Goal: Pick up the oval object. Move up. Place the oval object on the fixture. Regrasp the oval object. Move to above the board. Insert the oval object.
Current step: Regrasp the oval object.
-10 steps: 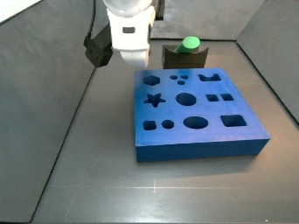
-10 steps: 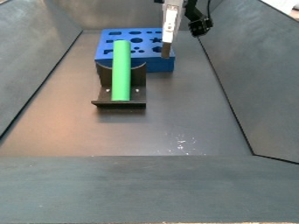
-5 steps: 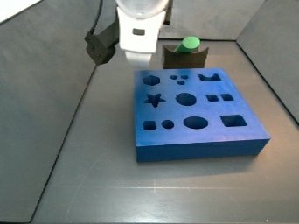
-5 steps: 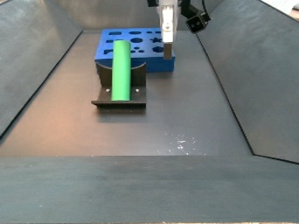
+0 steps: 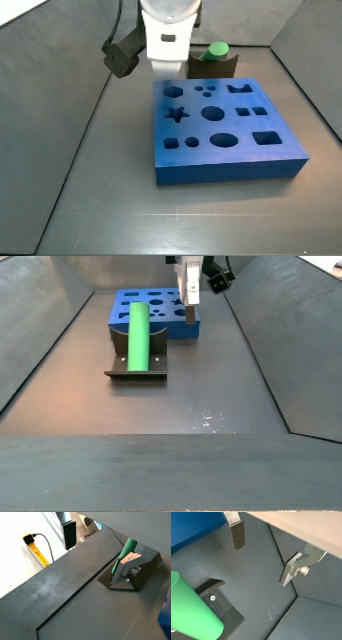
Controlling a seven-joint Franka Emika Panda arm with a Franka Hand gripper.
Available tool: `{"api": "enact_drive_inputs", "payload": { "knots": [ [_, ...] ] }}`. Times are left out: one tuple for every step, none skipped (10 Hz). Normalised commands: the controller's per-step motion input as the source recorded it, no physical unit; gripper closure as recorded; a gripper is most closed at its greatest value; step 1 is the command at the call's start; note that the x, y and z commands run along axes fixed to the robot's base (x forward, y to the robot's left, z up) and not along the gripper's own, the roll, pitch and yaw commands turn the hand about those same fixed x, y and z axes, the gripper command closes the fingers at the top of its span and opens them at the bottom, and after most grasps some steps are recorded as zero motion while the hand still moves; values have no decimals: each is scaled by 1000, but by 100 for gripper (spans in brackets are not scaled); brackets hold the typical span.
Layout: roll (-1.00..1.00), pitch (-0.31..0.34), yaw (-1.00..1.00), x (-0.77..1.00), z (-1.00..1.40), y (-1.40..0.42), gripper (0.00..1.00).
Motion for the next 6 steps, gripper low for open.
{"api": "enact_drive_inputs", "payload": {
  "knots": [
    [65,-133,83,1000,-9,-17,0],
    [78,-115,38,1000,-28,-14,0],
    [87,-101,5,1000,-33,-13,0],
    [92,-81,-18,1000,-31,-12,0],
    [95,-46,-46,1000,-38,-11,0],
    [91,-14,-60,1000,-41,-9,0]
  ]
}}
